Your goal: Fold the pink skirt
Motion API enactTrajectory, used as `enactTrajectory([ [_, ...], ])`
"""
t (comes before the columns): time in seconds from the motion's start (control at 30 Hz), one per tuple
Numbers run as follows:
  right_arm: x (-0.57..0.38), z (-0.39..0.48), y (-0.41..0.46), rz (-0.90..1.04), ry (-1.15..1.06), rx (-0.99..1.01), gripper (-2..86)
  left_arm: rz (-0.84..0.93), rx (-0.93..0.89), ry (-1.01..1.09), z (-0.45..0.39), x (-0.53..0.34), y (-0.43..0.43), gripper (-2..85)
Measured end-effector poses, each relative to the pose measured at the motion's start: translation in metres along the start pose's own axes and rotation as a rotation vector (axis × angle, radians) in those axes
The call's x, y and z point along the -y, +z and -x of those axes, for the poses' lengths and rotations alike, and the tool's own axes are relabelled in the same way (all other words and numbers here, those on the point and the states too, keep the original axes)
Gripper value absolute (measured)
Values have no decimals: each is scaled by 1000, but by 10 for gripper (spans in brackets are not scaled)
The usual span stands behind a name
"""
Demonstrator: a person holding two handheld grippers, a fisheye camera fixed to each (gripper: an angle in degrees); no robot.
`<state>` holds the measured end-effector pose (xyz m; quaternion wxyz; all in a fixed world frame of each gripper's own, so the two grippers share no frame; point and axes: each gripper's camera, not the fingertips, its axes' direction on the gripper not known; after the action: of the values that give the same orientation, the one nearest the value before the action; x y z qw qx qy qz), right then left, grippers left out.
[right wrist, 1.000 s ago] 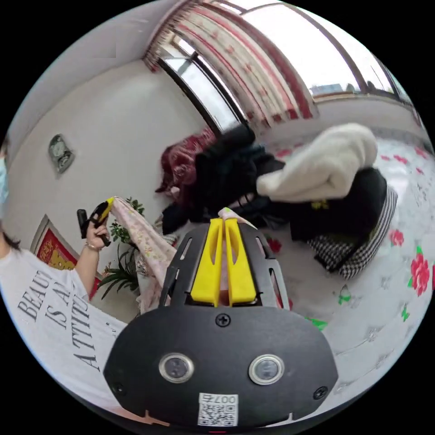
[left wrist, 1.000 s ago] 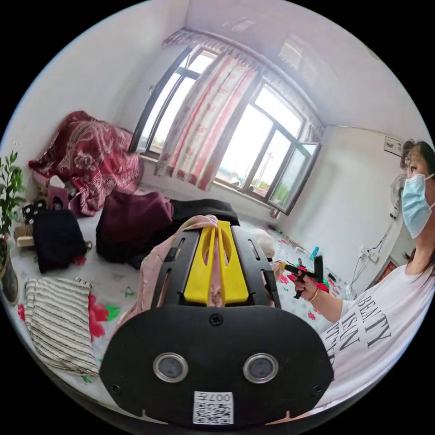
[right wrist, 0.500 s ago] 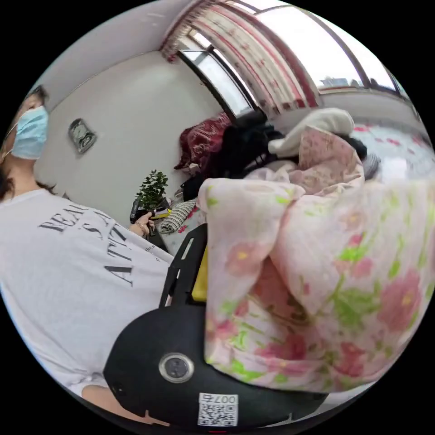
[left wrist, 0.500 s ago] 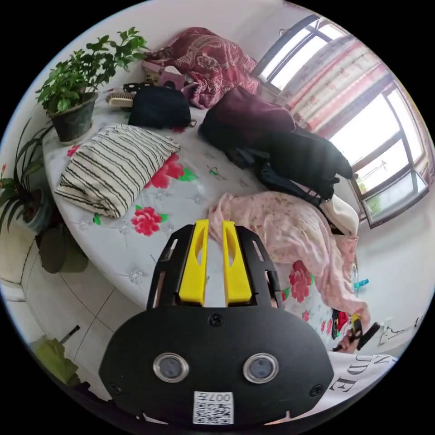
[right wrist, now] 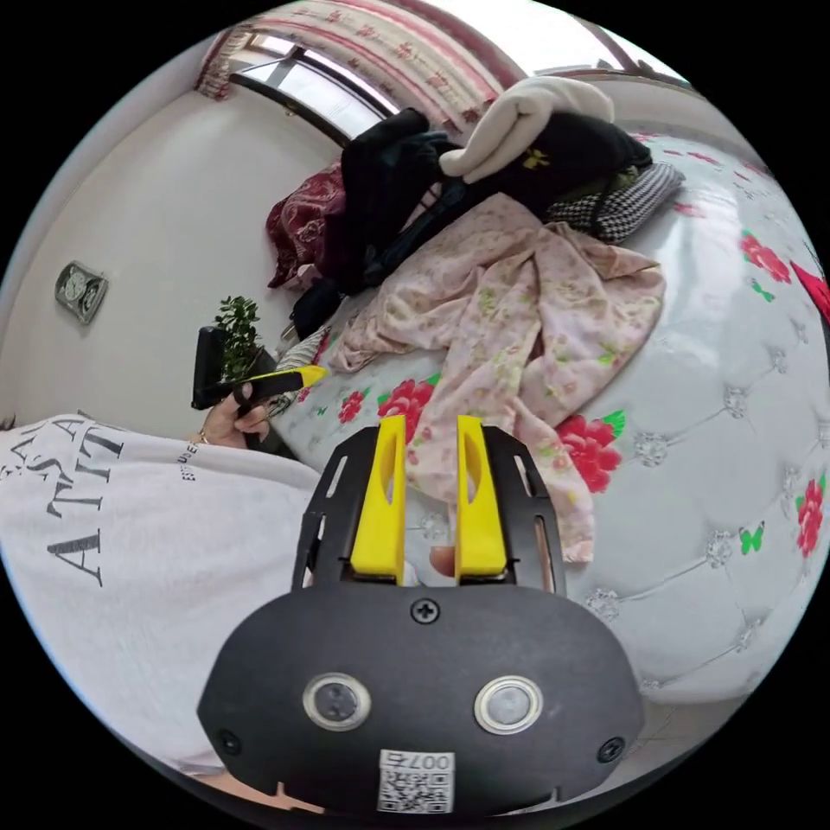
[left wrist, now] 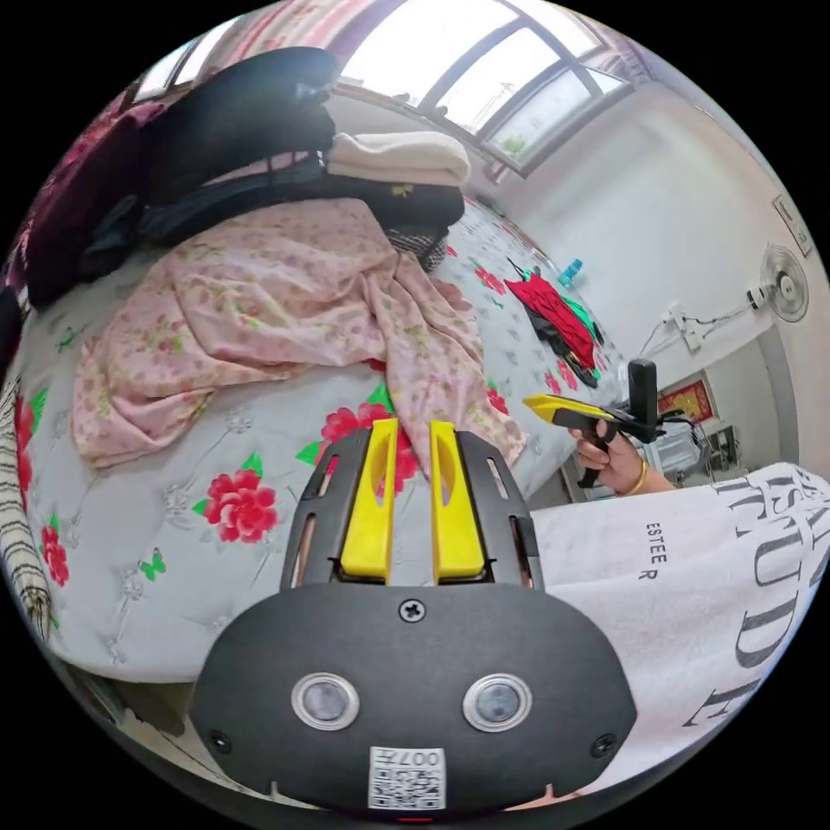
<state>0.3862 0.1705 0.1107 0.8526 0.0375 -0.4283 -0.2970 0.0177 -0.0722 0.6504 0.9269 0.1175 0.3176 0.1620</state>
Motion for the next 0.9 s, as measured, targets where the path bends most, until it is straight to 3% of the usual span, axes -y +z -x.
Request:
enactTrajectory([
  [0.1, -10, -16, 11, 13, 49, -161, 38, 94, -31, 103, -23, 11, 32, 70],
  [0.17, -12, -22, 32, 86, 54, -162, 31, 137, -37, 156, -35, 16, 46, 75],
  [0.3, -7, -15, 78, 238, 21, -47, 6, 219, -85, 213, -48, 25, 71, 103],
  [0.47, 32, 58, 63, 127, -247, 242, 0, 226, -127, 272, -55, 30, 75, 147],
  [0.53, 53, 108, 55, 129, -429, 445, 3, 183, -117, 258, -54, 33, 68, 94],
  [0.63, 70, 143, 55, 155, -555, 517, 17, 73, -26, 159, -39, 36, 45, 0],
  [0.77, 89, 114, 53, 117, -502, 348, 35, -60, -74, -1, 0, 28, 9, -8],
  [0.9, 126, 30, 34, 5, -239, 55, 46, -208, -23, -299, 56, -6, -30, -6],
])
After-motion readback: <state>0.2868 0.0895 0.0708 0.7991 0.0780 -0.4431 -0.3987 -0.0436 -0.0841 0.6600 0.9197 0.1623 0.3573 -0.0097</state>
